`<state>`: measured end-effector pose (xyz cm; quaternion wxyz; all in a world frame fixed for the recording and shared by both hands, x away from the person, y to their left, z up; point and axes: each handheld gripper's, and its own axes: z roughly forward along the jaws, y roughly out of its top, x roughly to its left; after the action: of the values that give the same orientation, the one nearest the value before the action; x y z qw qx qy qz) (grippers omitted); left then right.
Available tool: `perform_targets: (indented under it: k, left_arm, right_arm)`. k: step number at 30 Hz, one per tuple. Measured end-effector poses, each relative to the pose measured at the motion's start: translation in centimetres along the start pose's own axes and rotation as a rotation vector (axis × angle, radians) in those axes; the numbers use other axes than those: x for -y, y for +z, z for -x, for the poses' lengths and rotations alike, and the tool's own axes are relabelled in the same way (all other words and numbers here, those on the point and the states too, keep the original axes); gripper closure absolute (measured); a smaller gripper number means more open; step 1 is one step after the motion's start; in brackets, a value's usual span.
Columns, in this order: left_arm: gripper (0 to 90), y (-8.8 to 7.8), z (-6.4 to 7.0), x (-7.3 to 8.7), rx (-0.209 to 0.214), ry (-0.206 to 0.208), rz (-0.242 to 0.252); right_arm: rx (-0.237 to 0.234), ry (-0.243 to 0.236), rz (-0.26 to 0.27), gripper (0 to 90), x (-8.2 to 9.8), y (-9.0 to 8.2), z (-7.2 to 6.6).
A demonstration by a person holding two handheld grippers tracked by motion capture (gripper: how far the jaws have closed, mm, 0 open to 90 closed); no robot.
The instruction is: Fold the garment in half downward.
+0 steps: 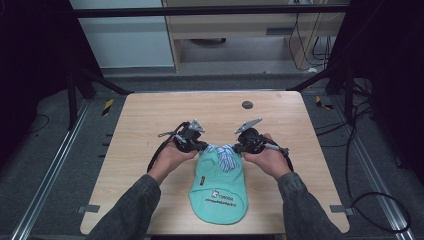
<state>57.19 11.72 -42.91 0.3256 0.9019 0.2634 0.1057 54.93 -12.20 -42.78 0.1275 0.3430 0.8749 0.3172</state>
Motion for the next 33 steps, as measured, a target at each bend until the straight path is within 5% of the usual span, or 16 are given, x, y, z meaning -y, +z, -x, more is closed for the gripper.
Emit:
perform_targets:
  k: [18,33]
  left_arm:
    - [87.2,-1.6,0.1,-1.8,-0.026,0.052,0.008]
    - [87.1,-2.7,0.1,-3.0,-0.054,0.074,0.013]
  right_arm:
    - [0.023,-0.089,0.001,84.4,-1.4,-1.7,0.1]
    - [0.038,-0.104,0.013,84.7,-2.5,-3.0,0.2]
